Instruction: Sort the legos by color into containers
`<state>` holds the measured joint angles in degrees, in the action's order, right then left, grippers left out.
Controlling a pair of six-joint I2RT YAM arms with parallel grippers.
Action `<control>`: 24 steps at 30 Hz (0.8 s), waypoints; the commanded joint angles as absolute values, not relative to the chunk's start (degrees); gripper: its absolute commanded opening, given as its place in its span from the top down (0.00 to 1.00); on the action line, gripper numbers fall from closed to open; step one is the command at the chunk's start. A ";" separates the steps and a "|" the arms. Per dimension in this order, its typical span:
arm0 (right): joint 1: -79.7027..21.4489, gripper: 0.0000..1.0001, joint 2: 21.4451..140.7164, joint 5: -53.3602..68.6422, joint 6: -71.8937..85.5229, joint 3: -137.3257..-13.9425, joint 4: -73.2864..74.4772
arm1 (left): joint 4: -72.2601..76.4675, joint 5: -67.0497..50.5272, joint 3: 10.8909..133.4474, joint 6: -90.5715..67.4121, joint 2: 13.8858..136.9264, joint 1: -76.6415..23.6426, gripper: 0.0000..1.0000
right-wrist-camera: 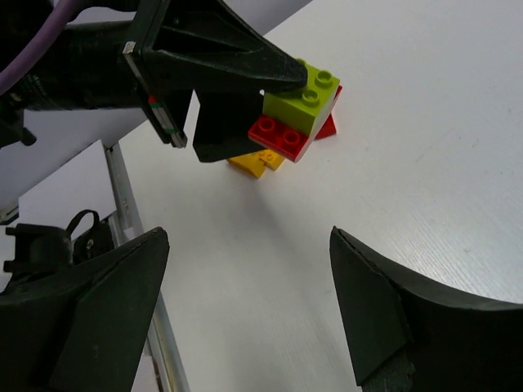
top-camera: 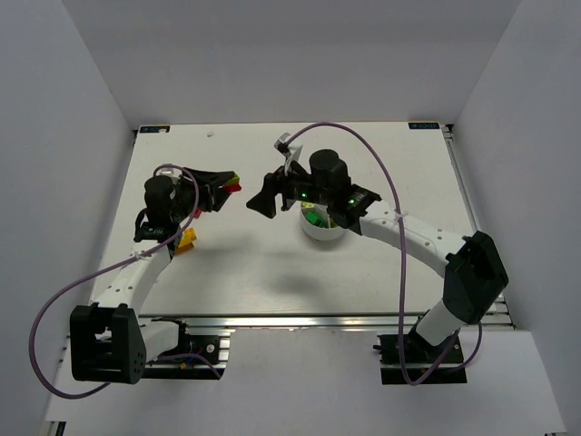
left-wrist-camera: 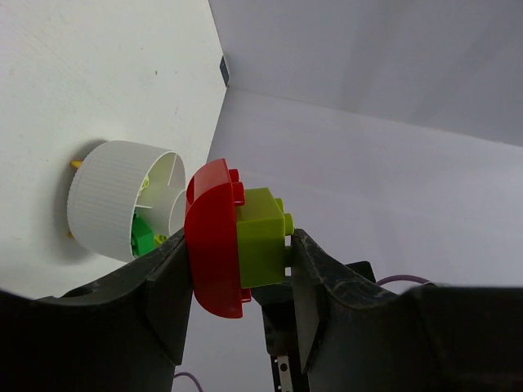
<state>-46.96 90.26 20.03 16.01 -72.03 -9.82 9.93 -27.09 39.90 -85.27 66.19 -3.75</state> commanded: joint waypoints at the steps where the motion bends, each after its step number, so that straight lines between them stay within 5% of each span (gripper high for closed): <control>1: -48.69 0.16 92.98 14.33 15.64 -76.71 -14.41 | 10.89 -25.84 39.38 -87.45 64.25 -4.22 0.61; 24: -54.58 0.24 104.85 0.36 20.74 -88.24 -10.55 | 13.89 -25.93 34.89 -89.38 62.14 -4.83 0.62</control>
